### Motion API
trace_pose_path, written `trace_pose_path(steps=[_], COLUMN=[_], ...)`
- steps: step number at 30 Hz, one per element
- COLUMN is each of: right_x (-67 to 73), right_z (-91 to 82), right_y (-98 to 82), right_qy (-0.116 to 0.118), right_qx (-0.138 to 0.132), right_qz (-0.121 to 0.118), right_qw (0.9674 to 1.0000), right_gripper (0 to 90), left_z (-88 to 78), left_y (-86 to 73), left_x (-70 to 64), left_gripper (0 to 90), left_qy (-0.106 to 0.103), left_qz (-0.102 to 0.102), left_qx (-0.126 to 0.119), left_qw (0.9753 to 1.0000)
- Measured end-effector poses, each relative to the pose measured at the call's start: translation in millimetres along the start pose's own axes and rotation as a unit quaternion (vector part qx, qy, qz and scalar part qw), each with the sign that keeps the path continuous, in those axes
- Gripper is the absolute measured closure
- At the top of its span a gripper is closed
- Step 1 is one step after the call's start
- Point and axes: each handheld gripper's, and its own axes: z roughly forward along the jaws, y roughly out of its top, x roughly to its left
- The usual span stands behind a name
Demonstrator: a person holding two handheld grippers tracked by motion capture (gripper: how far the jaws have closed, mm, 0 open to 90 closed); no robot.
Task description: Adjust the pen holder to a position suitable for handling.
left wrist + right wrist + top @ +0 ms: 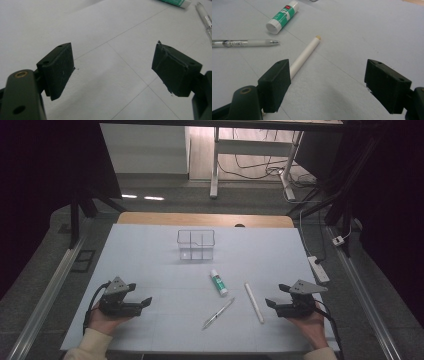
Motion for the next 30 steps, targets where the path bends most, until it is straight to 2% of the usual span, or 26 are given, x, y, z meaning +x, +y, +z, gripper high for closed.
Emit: trace_pose_path(steps=[11,30], right_x=[1.4,0.7], right_z=[1.8,2.5], right_y=[-2.5,-3.8], right_qy=[-0.006,-0.005], right_qx=[0.003,0.007], right_qz=[-0.008,-0.006], right_qw=[0.9999,0.9999], right_gripper=[21.9,23.2], left_z=[0.5,1.8], left_y=[1.6,8.4], left_x=[-0.2,0.3], left_gripper=[18.6,20.1], left_qy=[-0.001,-0.004], left_qz=[0.0,0.007], left_qx=[0.003,0.002], left_qw=[1.0,1.0])
